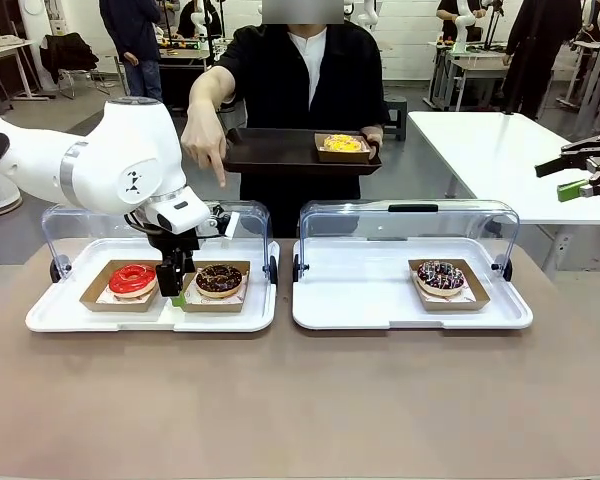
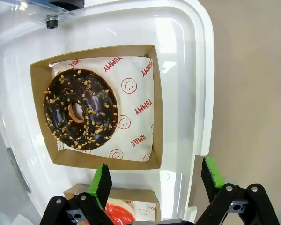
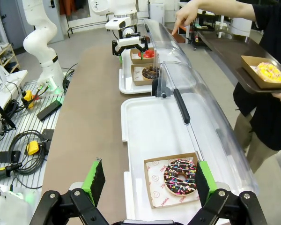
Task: Provide the desired donut to the person.
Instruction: Pick up and lift the Paper togo box containing the Donut pointed at by the person.
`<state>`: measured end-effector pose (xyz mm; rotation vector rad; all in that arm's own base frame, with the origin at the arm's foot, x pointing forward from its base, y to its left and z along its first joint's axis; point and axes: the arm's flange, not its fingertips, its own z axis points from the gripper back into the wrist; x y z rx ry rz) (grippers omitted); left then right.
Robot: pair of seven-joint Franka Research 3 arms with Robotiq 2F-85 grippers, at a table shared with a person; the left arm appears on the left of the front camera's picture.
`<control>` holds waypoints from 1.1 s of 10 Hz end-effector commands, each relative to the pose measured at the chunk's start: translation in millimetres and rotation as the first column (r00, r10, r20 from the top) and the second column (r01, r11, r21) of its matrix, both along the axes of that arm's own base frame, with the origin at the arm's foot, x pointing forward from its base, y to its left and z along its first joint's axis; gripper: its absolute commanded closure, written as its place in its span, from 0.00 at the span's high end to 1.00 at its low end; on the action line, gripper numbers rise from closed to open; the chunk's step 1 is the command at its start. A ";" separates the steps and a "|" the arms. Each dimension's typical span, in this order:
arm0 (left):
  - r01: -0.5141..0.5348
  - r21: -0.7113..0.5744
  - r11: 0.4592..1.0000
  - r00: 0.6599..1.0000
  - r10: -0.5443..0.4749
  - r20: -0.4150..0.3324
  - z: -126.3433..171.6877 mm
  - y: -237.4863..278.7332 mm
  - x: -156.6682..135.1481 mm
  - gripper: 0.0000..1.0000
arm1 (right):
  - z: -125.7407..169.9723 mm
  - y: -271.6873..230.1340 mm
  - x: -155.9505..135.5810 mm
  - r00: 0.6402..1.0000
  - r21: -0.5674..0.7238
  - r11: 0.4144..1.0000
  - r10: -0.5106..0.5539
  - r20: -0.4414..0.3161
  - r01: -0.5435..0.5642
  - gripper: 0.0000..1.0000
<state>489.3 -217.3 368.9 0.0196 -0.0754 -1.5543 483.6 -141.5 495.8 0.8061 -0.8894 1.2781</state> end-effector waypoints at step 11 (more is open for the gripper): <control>-0.003 0.058 0.998 0.996 -0.002 0.089 -38.3 -3.5 -1.1 0.91 | -0.2 1.2 -0.8 1.000 0.006 1.000 0.003 -0.001 -0.003 1.00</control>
